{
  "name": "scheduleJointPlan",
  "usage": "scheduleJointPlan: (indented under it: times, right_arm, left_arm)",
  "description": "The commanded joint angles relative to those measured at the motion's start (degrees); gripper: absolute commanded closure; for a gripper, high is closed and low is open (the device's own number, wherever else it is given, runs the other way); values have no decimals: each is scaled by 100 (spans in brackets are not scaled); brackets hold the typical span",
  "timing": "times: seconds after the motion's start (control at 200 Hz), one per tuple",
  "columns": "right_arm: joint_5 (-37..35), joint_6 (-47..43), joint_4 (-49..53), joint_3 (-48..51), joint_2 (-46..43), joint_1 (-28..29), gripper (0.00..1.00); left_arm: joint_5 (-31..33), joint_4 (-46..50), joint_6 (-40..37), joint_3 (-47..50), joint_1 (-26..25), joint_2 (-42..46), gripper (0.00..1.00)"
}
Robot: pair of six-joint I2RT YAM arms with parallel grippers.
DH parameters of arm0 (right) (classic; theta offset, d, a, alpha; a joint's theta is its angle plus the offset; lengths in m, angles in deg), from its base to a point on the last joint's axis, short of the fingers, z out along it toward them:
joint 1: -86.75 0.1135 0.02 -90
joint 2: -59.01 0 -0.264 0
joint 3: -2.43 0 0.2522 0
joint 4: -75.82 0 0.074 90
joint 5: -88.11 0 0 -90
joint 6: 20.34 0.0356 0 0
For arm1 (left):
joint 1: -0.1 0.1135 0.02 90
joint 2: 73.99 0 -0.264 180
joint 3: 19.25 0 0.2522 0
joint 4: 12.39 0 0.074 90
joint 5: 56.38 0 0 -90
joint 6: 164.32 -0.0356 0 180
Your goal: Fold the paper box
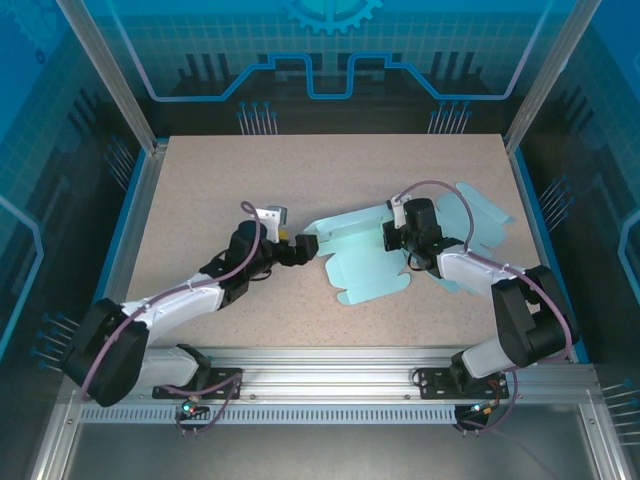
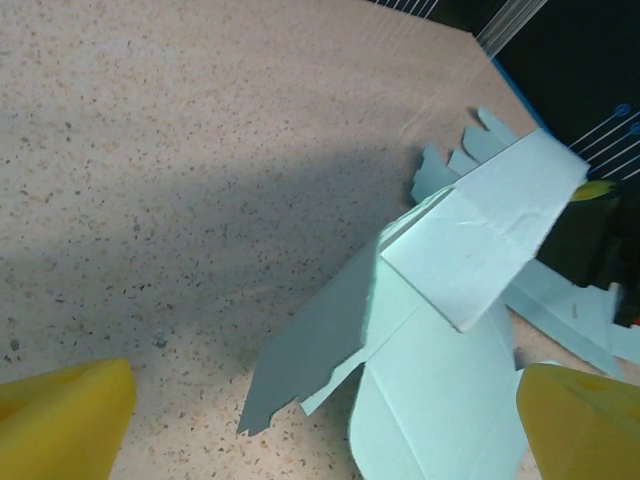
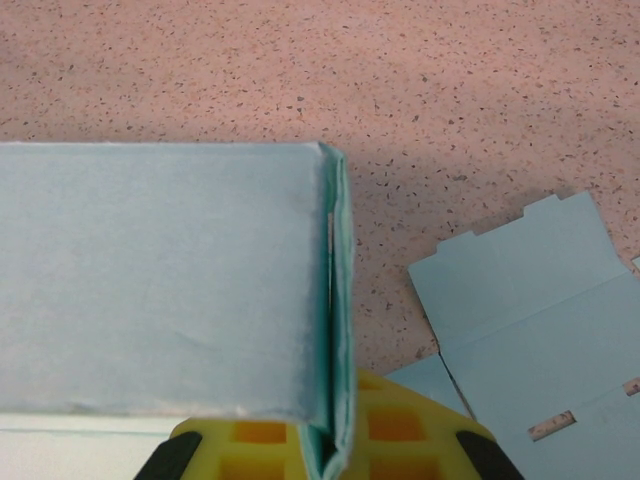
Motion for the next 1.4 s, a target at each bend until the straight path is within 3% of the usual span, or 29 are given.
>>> scheduleJointPlan:
  times: [0.0,0.51,0.835,1.086,1.206,1.396]
  right_arm:
    - [-79,15,-161,-22,-179,76,100]
    - [-25,-47,-214,-60,-118,91,100]
    - [-35,-77,-162,-130,-31,122,100]
    - [-199,-16,-145,-197,78,119,100]
    - [-256,1,-101,-260,151,122,100]
    - [-313,-2,-116,-280,176,124,100]
  left_arm:
    - [324,-196,-195,-279,-92,-265,1]
    - [820,-651,-84,-1023,-267,-1534,1]
    - [888,-1710,212,-1007,-350,-2144,1]
    - [1469,-1439,339,-158,-356,-1106,1]
    - [1755,-714,501,251,-351,-248,1]
    - [2071,664,1406,963,-534,1124,1]
